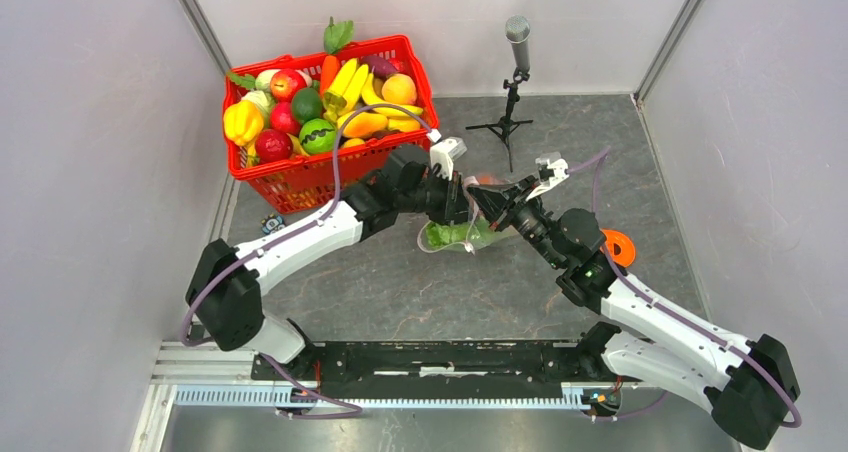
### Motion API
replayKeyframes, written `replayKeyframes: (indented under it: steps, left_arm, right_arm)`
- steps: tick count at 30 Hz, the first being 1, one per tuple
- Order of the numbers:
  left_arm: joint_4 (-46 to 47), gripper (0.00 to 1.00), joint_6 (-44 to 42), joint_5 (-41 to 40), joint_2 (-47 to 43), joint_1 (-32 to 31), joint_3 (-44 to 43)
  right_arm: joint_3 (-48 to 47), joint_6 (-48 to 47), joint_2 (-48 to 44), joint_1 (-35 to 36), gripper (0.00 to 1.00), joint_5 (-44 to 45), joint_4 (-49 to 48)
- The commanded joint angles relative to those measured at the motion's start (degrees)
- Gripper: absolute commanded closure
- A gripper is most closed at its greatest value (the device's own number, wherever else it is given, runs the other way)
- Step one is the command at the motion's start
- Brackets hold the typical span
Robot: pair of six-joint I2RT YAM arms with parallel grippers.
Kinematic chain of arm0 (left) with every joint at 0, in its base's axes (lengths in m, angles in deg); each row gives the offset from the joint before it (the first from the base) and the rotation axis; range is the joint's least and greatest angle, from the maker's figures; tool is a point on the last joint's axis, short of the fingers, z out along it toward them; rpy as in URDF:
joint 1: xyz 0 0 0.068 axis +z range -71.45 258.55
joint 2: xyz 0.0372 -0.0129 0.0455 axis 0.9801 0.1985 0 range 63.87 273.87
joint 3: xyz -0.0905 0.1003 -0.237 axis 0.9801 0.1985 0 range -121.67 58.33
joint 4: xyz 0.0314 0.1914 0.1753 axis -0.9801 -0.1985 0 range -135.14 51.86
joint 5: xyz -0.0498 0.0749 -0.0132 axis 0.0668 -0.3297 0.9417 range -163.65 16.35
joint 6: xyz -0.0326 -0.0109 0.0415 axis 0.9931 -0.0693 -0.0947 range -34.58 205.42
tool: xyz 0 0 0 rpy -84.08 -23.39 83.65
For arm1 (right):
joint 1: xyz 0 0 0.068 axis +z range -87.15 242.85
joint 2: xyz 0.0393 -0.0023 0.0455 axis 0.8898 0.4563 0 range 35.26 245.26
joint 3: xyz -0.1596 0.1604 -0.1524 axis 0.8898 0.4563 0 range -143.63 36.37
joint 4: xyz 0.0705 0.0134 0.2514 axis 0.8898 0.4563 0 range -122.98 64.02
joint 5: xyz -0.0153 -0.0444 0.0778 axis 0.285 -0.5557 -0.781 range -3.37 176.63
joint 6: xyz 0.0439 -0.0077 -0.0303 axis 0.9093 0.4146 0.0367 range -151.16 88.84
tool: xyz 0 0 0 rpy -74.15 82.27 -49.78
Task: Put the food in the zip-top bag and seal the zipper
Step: Place the fake vegetable in the zipper food storage bag.
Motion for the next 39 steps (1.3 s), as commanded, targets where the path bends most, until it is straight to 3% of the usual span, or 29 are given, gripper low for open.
replayKeyframes:
  steps: [1, 5, 7, 16, 23, 28, 39]
  left_arm:
    - [7.3, 0.91, 2.7, -3.1, 1.8, -0.5, 0.9]
    - [6.8, 0.74, 2.7, 0.0, 3.8, -0.5, 0.1]
    - [6.1, 0.72, 2.5, 0.4, 3.5, -0.5, 0.1]
    - [0.3, 0.35, -2.4, -2.2, -4.6, -0.5, 0.4]
    - [-4.7, 0.25, -5.7, -2.6, -9.6, -0.4, -0.6]
    - [-9.9, 0.23, -11.2, -5.0, -13.6, -0.4, -2.4]
    - [-13.4, 0.07, -14.6, -24.0, -20.3, 7.4, -4.5]
  right_arm:
    - [-1.3, 0.7, -0.7, 0.8, 1.0, 0.0, -6.2]
    - [-1.2, 0.1, -1.2, 0.8, 1.0, 1.5, -5.5]
    - [-1.2, -0.6, -1.7, 0.8, 1.0, 2.6, -4.6]
    - [-0.1, 0.0, -3.0, 0.8, 0.99, 13.1, 1.3]
    - [0.2, 0.1, -2.4, 0.8, 0.99, 13.9, 1.5]
    - [0.7, 0.0, -2.7, 0.8, 0.99, 14.6, 1.4]
    - [0.9, 0.1, -2.5, 0.9, 0.99, 13.3, 0.6]
